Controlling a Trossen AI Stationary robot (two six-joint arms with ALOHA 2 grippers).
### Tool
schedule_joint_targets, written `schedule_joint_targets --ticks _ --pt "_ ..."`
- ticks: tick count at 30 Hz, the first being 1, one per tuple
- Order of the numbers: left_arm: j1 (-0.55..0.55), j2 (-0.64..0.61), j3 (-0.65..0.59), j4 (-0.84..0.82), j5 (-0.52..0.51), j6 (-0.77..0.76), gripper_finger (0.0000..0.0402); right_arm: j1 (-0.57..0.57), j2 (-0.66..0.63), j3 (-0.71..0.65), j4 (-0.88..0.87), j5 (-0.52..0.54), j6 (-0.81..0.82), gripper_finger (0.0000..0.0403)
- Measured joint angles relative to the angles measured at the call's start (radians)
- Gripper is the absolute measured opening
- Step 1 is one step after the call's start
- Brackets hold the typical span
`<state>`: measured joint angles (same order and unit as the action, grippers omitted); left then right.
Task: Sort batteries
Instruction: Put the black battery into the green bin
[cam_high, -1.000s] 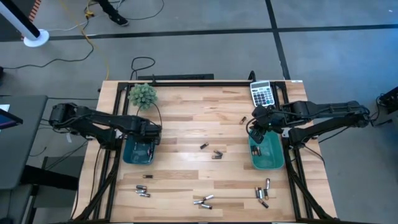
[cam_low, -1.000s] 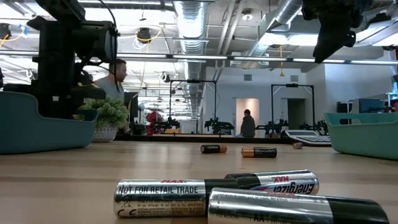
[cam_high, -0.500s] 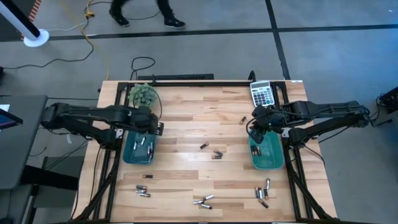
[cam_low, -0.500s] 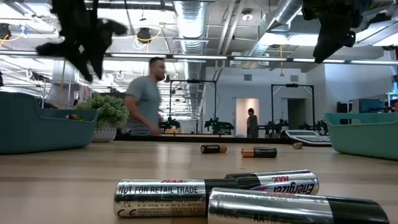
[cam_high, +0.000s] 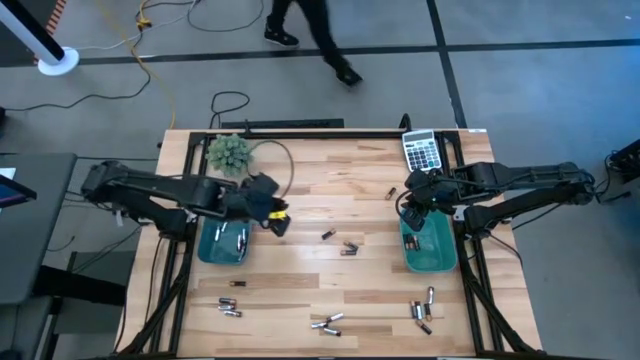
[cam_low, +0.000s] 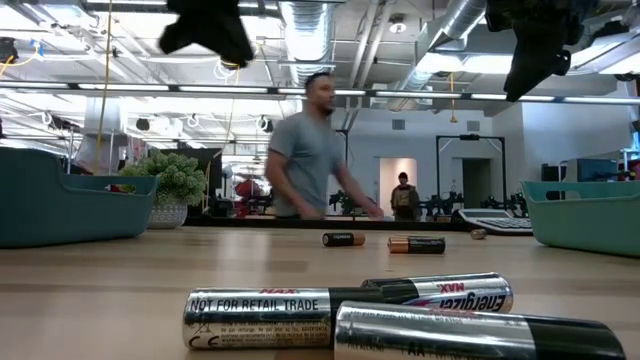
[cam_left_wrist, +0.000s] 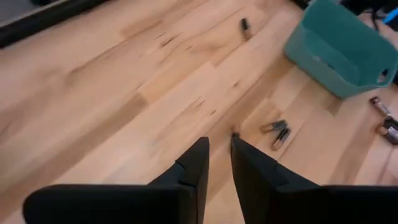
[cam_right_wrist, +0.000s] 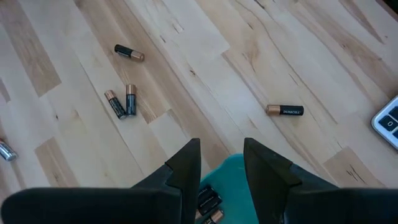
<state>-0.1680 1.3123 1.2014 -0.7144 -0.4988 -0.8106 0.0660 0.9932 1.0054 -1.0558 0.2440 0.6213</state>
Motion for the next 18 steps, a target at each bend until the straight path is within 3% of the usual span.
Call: schedule_joint_targets --ticks 7,14,18 --pt "0.062 0.142 0.033 0.193 0.017 0.119 0.0075 0.0 0.0 0.0 -0.002 0.0 -0.001 0.0138" --pt "0.185 0.259 0.034 0.228 0.186 0.198 0.0149 0.0 0.0 0.0 -0.006 -0.001 0.006 0.0138" --pt "0.222 0.335 0.034 0.282 0.216 0.267 0.0186 0.0 0.0 0.0 -0.006 -0.001 0.006 0.0138"
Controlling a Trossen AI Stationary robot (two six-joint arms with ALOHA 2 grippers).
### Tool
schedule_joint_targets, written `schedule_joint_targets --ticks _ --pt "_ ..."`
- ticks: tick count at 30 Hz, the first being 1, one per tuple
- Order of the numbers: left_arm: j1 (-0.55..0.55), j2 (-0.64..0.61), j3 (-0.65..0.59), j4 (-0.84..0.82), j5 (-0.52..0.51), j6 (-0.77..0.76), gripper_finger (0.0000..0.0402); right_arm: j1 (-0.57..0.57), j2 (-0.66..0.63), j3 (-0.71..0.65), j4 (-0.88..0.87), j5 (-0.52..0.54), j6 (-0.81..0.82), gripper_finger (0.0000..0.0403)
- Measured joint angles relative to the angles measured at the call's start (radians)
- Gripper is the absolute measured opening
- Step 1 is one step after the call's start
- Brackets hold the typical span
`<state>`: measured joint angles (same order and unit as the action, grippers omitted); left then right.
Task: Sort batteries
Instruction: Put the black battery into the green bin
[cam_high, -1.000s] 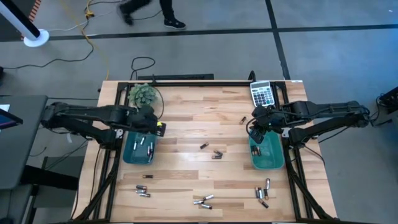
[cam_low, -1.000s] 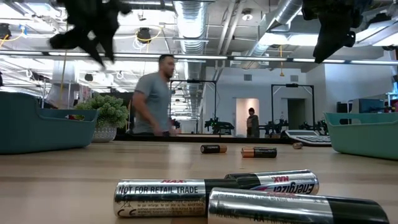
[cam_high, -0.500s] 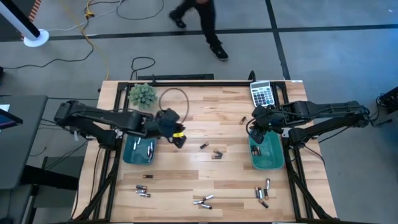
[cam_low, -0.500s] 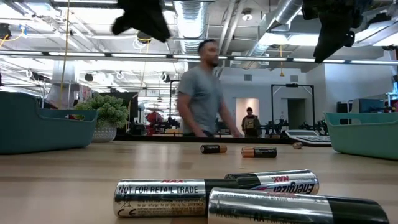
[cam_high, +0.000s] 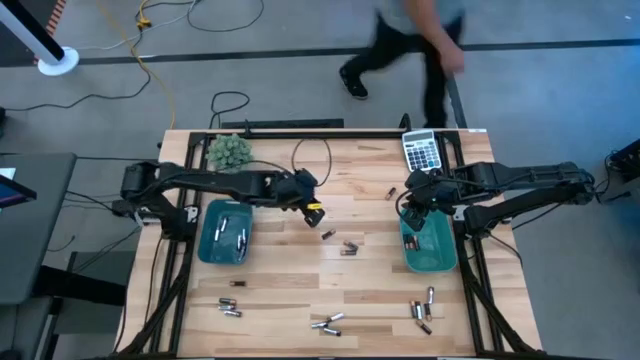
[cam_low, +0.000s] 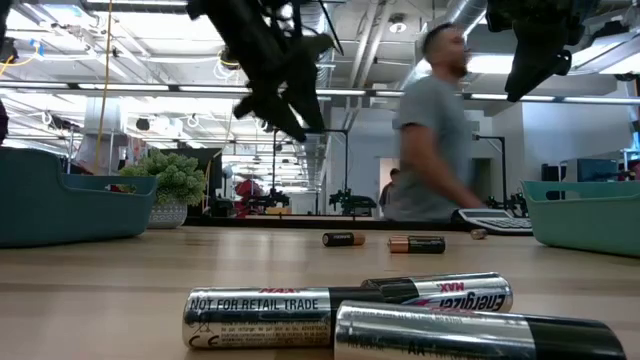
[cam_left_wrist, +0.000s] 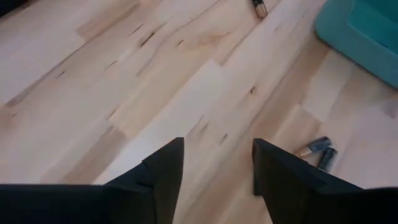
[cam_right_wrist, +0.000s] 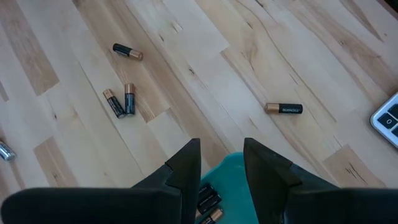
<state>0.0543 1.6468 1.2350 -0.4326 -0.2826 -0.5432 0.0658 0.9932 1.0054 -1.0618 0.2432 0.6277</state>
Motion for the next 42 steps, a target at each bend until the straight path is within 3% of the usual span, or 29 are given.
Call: schedule_joint_targets --ticks 7,16,21,25,32,36,42 --pt "-0.017 0.125 0.0 0.108 0.122 0.102 0.0191 0.0 0.0 0.0 0.0 0.0 0.025 0.0138" --pt "-0.061 0.233 0.043 0.108 0.123 0.127 0.019 0.0 0.0 0.0 0.0 0.0 0.03 0.0138" --pt "-0.065 0.233 0.081 0.082 0.121 0.168 0.019 0.0 0.0 0.0 0.002 0.0 0.019 0.0138" --pt "-0.051 0.182 0.109 -0.04 0.115 0.183 0.019 -0.024 0.01 0.0 0.037 0.001 -0.011 0.0138" --pt "-0.065 0.028 0.082 -0.099 0.006 0.196 0.0189 -0.069 0.108 0.004 0.307 -0.017 -0.174 0.0143" --pt "-0.1 -0.097 -0.022 -0.091 -0.056 0.144 0.0189 -0.069 0.261 0.065 0.342 -0.082 -0.284 0.0162" --pt "-0.167 -0.28 -0.19 -0.073 -0.075 -0.045 0.0189 -0.042 0.528 0.224 0.328 -0.092 -0.456 0.0211"
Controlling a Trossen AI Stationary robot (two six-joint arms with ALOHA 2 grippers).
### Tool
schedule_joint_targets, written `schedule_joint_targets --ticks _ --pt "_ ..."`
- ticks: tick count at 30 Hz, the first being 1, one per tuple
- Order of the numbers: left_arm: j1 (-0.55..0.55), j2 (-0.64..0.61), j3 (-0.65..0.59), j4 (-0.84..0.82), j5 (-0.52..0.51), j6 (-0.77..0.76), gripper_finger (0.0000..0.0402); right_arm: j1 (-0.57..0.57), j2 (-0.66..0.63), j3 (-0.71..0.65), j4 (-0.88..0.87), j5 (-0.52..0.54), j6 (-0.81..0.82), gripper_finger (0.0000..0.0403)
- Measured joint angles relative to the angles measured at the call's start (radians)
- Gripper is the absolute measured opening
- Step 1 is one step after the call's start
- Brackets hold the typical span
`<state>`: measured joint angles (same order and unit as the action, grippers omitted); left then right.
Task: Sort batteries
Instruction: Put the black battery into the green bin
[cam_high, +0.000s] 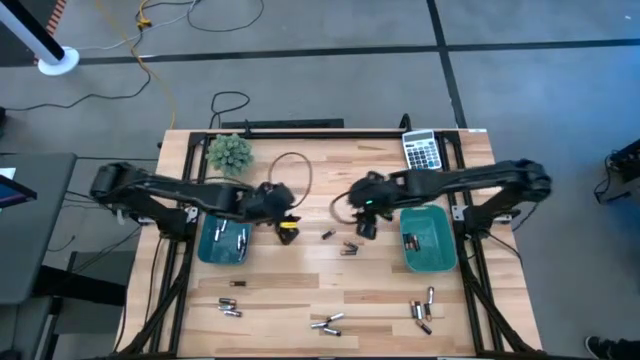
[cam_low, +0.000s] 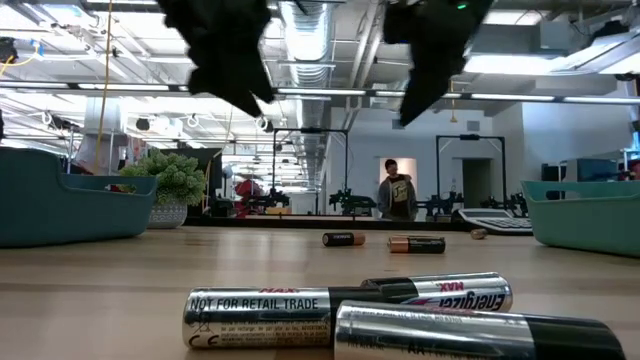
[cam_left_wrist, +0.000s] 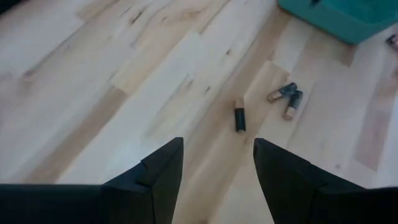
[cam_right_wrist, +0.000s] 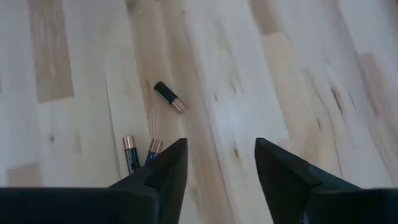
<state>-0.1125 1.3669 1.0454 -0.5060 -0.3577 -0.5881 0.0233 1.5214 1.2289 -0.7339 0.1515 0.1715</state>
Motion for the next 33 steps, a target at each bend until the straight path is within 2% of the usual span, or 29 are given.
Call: schedule_joint_targets --ticks 6,15,20,25,29,31,33 --pt "-0.099 -0.15 -0.126 0.003 -0.118 -0.107 0.0189 0.032 0.247 0.177 -0.04 -0.001 -0.182 0.0244" --pt "-0.183 -0.265 -0.208 -0.001 -0.122 -0.158 0.0189 0.032 0.526 0.37 -0.091 -0.075 -0.333 0.0234" --pt "-0.236 -0.321 -0.265 -0.005 -0.132 -0.153 0.0189 0.018 0.639 0.452 -0.152 -0.104 -0.34 0.0232" --pt "-0.271 -0.393 -0.321 -0.009 -0.132 -0.178 0.0189 0.01 0.714 0.476 -0.174 -0.142 -0.284 0.023" --pt "-0.274 -0.435 -0.331 -0.052 -0.124 -0.18 0.0189 0.006 0.749 0.478 -0.175 -0.141 -0.219 0.0198" --pt "-0.274 -0.443 -0.331 -0.1 -0.111 -0.162 0.0189 0.006 0.761 0.478 -0.168 -0.139 -0.191 0.0164" --pt "-0.274 -0.444 -0.331 -0.149 -0.092 -0.076 0.0189 0.01 0.764 0.477 -0.163 -0.133 -0.172 0.0123"
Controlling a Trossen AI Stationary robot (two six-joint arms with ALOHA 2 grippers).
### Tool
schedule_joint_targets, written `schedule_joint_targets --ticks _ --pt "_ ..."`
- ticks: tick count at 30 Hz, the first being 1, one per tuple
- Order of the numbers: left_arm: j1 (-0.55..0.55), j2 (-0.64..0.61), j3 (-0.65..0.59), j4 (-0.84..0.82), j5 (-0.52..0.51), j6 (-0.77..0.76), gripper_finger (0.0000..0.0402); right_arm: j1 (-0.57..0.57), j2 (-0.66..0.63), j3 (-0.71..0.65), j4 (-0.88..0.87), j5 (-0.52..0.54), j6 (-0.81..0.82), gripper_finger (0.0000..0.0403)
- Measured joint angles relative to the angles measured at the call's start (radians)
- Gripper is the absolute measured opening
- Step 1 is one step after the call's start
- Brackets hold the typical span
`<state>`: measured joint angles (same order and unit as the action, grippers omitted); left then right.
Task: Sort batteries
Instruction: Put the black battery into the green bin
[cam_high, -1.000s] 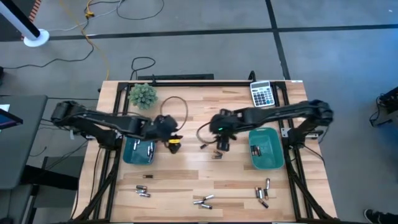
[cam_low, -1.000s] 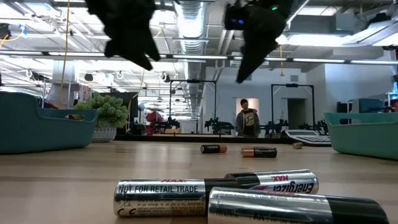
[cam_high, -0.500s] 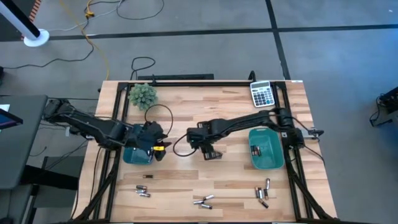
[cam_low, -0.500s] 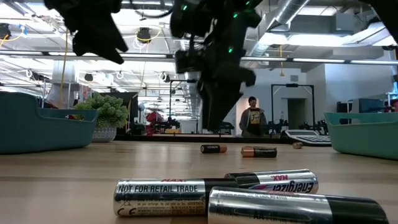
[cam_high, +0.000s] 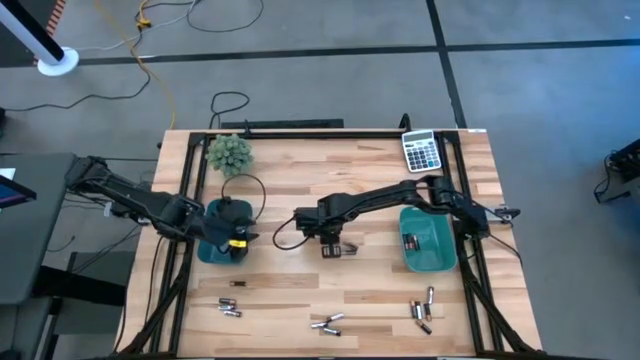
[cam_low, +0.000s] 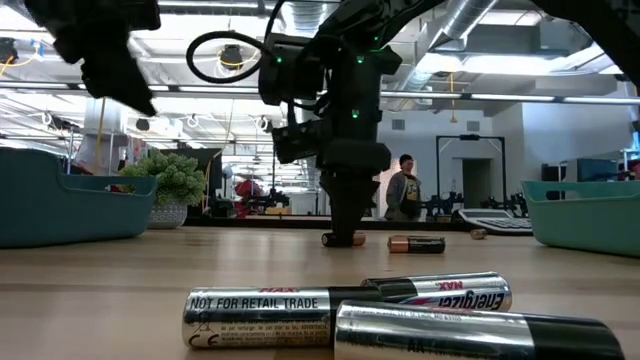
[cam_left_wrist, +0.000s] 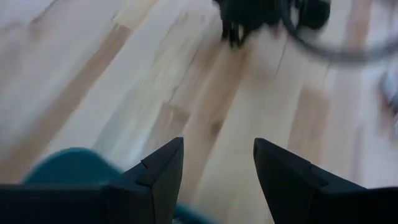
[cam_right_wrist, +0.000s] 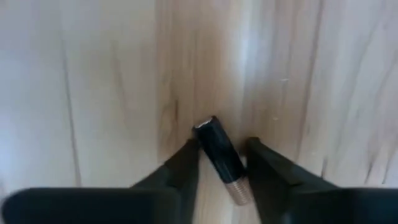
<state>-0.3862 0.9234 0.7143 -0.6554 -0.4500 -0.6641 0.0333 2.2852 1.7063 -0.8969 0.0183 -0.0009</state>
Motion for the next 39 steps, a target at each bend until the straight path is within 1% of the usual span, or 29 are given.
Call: schedule_joint_targets --ticks 3,5,6,9,11,15,18,21,24,27,29,31,33,36,39 --pt "0.0 0.003 0.0 -0.043 0.004 0.146 0.0189 0.005 0.001 -0.001 0.006 0.007 0.032 0.0059" --pt "0.0 0.006 0.0 -0.039 0.004 0.185 0.0189 0.006 -0.013 -0.003 0.004 0.007 0.071 0.0024" --pt "0.0 0.006 0.002 -0.042 0.004 0.194 0.0189 0.006 -0.021 -0.004 0.002 0.006 0.081 0.0016" --pt "0.0 0.006 0.029 -0.055 0.005 0.235 0.0189 0.007 -0.072 -0.01 -0.002 0.011 0.11 0.0016" --pt "0.0 0.006 0.058 -0.093 0.004 0.261 0.019 0.01 -0.116 -0.015 -0.013 0.037 0.134 0.0015" --pt "0.0 0.013 0.124 -0.153 -0.016 0.263 0.0189 0.022 -0.281 -0.015 -0.046 0.122 0.18 0.0013" --pt "0.0 0.024 0.16 -0.166 -0.018 0.264 0.019 0.035 -0.413 -0.08 -0.054 0.173 0.218 0.0012" --pt "-0.008 0.072 0.202 -0.171 0.006 0.275 0.019 0.067 -0.574 -0.201 -0.037 0.232 0.289 0.0011" --pt "-0.025 0.158 0.249 -0.173 0.008 0.287 0.019 0.105 -0.763 -0.357 -0.039 0.275 0.423 0.0011" --pt "-0.036 0.255 0.312 -0.203 0.009 0.293 0.019 0.146 -0.918 -0.506 -0.048 0.277 0.595 0.0011" --pt "-0.04 0.316 0.361 -0.228 0.009 0.277 0.019 0.173 -1.015 -0.575 -0.069 0.285 0.731 0.0011" --pt "-0.04 0.373 0.413 -0.26 0.012 0.232 0.019 0.2 -1.098 -0.617 -0.127 0.298 0.872 0.001" --pt "-0.04 0.424 0.464 -0.281 0.024 0.174 0.019 0.221 -1.152 -0.652 -0.225 0.298 0.994 0.001" --pt "-0.047 0.506 0.548 -0.331 0.035 0.082 0.019 0.248 -1.196 -0.684 -0.374 0.299 1.145 0.0011" --pt "-0.058 0.597 0.64 -0.42 0.069 -0.005 0.019 0.275 -1.236 -0.73 -0.446 0.289 1.21 0.0011"
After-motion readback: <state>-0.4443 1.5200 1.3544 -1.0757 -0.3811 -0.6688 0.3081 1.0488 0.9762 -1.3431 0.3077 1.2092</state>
